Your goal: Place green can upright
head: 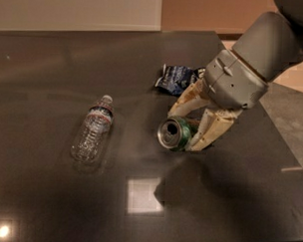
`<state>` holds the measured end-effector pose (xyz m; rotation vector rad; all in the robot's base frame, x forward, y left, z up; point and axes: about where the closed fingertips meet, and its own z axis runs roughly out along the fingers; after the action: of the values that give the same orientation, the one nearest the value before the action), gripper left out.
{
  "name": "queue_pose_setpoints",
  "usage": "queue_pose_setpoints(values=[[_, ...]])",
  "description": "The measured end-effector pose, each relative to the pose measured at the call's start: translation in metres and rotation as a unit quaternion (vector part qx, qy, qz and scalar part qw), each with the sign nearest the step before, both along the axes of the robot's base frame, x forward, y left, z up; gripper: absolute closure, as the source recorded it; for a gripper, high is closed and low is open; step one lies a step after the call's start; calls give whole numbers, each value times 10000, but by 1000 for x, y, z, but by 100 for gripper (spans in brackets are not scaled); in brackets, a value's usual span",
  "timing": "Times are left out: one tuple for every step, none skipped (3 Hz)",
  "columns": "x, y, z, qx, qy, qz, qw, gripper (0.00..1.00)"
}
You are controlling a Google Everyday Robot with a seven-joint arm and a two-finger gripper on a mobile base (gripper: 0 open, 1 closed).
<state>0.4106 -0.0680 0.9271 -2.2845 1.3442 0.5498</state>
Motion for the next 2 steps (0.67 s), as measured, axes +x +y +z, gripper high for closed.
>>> queue_pose_setpoints(values=[[6, 6, 11, 948, 593, -629, 9917, 100], [7, 13, 14, 1904, 1178, -1046, 9690, 100]])
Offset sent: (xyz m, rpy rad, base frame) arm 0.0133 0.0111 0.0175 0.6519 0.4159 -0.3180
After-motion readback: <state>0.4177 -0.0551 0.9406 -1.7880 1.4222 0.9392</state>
